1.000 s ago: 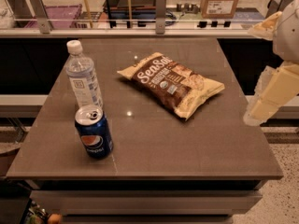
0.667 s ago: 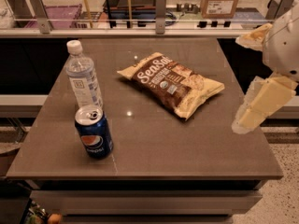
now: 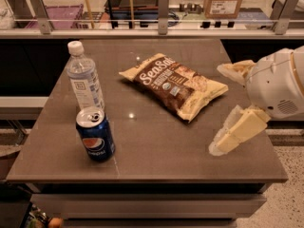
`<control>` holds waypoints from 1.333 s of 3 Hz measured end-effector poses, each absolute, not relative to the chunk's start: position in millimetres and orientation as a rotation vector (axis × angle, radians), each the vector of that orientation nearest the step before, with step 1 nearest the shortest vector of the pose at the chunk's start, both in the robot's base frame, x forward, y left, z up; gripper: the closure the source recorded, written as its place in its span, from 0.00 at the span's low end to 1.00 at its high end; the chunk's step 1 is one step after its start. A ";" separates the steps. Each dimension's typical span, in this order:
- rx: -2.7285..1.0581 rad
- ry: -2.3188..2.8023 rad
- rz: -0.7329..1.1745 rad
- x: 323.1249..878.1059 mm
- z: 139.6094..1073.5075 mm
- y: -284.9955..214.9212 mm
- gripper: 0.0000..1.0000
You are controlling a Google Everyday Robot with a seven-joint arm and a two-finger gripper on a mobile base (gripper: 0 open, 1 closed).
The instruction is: Knock pepsi can over
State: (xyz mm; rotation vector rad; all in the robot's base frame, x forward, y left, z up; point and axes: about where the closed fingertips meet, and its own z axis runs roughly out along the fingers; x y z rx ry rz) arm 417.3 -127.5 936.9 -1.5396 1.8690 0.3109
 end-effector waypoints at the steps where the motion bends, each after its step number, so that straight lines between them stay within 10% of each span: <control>1: -1.488 1.794 0.424 418.6 927.5 -109.8 0.00; 4: -1.445 1.482 0.691 418.7 925.1 -42.0 0.00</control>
Offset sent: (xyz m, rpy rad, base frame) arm 0.0058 0.0622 -0.0044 0.3349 -0.0366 0.1585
